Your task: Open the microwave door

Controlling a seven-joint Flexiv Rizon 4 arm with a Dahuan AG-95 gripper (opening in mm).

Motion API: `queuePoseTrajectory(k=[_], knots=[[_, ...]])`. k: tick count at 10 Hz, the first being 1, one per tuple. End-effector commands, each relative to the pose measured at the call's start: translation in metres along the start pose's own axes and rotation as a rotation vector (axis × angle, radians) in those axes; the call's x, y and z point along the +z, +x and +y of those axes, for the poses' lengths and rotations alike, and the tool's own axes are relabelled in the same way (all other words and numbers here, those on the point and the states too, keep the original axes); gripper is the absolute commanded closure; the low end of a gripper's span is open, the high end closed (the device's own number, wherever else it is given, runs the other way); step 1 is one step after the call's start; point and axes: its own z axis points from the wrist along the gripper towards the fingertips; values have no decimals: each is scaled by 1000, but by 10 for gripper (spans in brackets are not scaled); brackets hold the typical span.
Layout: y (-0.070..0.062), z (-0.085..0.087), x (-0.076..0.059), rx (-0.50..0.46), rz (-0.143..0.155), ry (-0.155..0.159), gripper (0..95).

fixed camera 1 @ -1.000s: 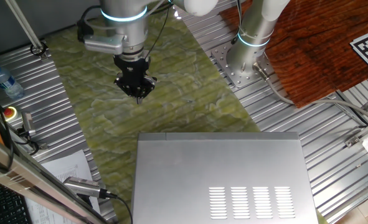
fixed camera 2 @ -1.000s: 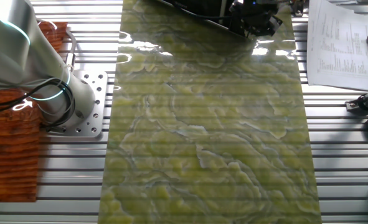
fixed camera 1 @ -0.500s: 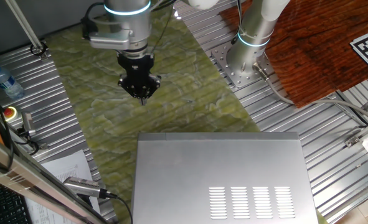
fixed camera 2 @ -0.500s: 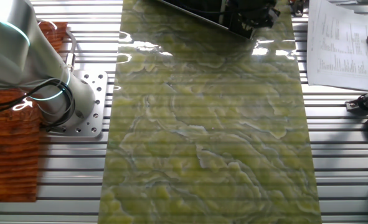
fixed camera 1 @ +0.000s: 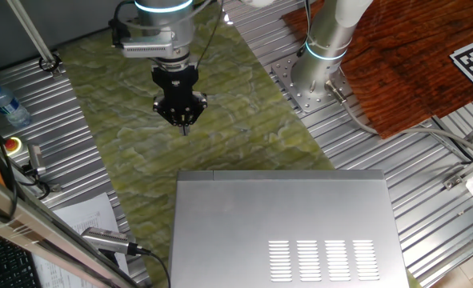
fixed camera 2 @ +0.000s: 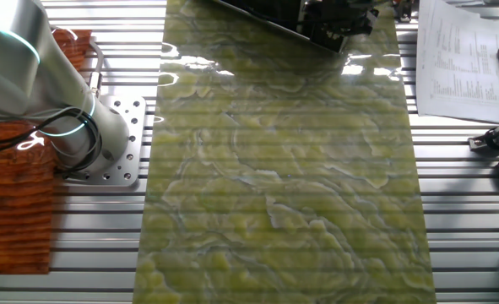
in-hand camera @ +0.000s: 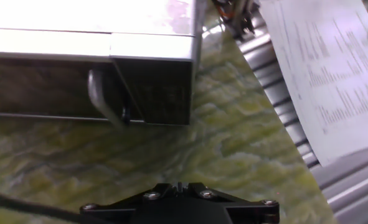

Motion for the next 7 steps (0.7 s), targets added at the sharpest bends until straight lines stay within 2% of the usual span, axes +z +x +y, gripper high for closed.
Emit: queuePoseTrajectory(k=[1,7], knots=[[0,0,0,11,-27,7,950],[0,-1,1,39,-12,2,950]])
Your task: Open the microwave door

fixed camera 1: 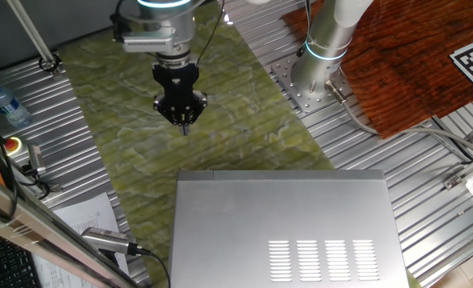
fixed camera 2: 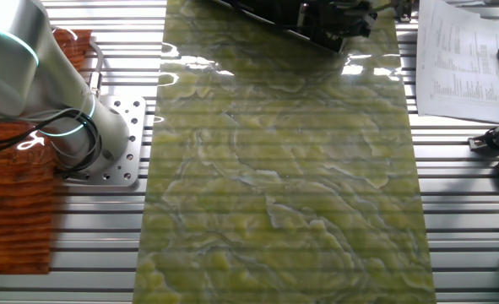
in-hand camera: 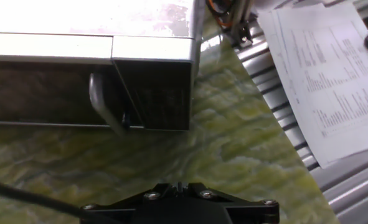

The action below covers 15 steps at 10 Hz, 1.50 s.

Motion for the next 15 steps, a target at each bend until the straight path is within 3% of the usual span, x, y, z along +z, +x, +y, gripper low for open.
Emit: queuePoseTrajectory(k=[1,3,8,9,12,14,15], knots=[[-5,10,-2,27,5,-5,950],[-16,26,0,43,12,-1,950],[-20,34,11,28,-38,-12,950],[-20,34,11,27,-8,2,950],[-20,34,11,-50,-19,11,950],[-30,51,7,-36,-8,14,950],[-43,67,6,-8,-10,14,950]])
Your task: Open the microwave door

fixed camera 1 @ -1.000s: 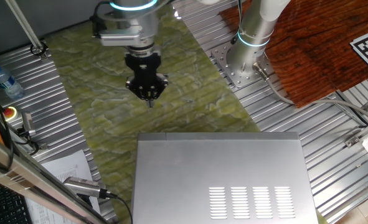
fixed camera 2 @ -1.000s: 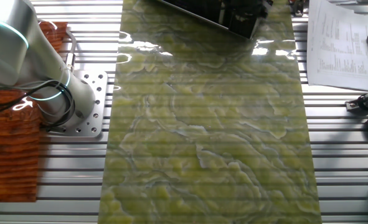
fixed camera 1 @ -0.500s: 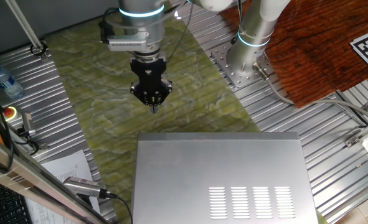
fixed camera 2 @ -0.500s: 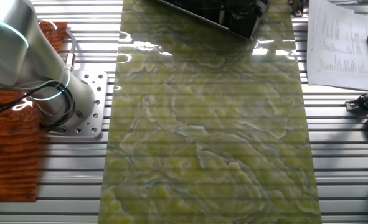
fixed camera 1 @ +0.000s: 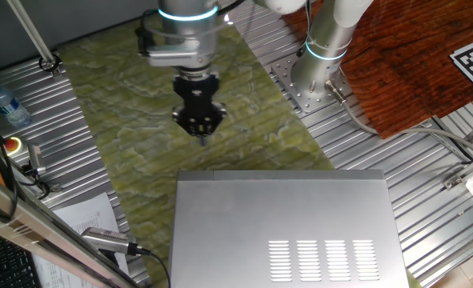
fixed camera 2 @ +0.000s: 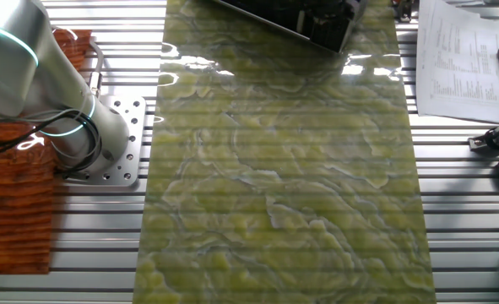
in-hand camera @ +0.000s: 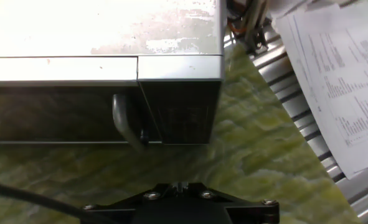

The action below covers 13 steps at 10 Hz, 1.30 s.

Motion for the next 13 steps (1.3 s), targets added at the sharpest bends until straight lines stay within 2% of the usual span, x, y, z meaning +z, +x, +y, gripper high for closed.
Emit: queuePoseTrajectory(k=[1,2,3,4,6,8,10,13], knots=[[-14,18,0,41,-9,2,760],[-14,18,1,35,-17,-1,760],[-15,18,4,26,-31,-5,570],[-18,20,9,25,-49,0,570],[-24,22,19,20,-102,-18,570],[-26,24,23,-6,-112,-14,570],[-25,25,25,-19,-139,-19,570],[-33,29,35,0,-172,-6,570]])
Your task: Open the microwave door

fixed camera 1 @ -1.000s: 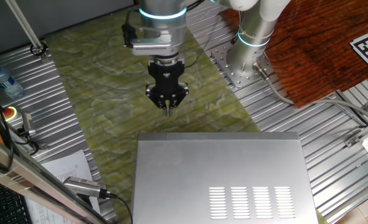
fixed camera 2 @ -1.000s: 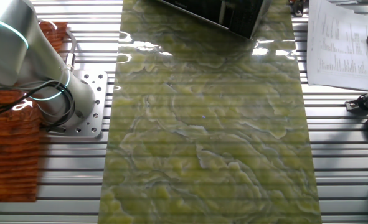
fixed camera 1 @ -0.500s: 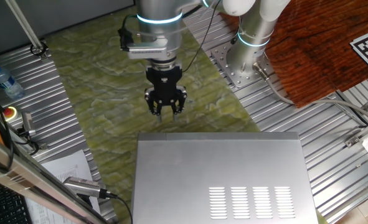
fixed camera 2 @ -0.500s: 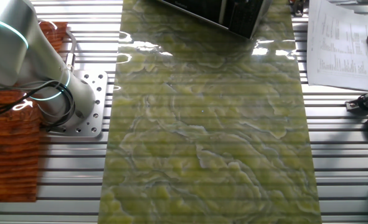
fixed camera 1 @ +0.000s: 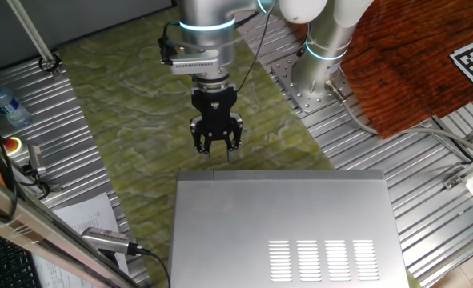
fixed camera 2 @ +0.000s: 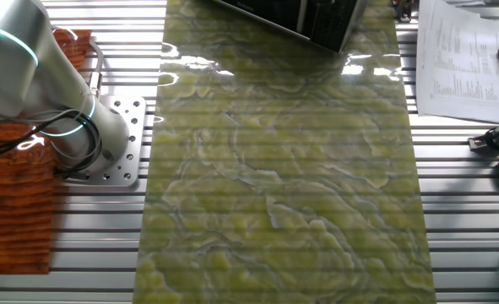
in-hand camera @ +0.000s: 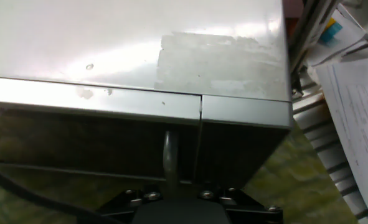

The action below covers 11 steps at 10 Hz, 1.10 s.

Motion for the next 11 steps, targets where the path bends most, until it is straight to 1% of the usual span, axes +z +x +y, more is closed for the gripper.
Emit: queuePoseTrajectory(k=[1,4,5,7,9,11], knots=[[-2,2,4,18,-3,9,570],[-6,3,8,20,-9,16,570],[-10,3,9,19,-19,18,760],[-16,5,12,25,-24,25,760],[-18,7,17,29,-27,30,760],[-18,7,17,31,-30,41,760]])
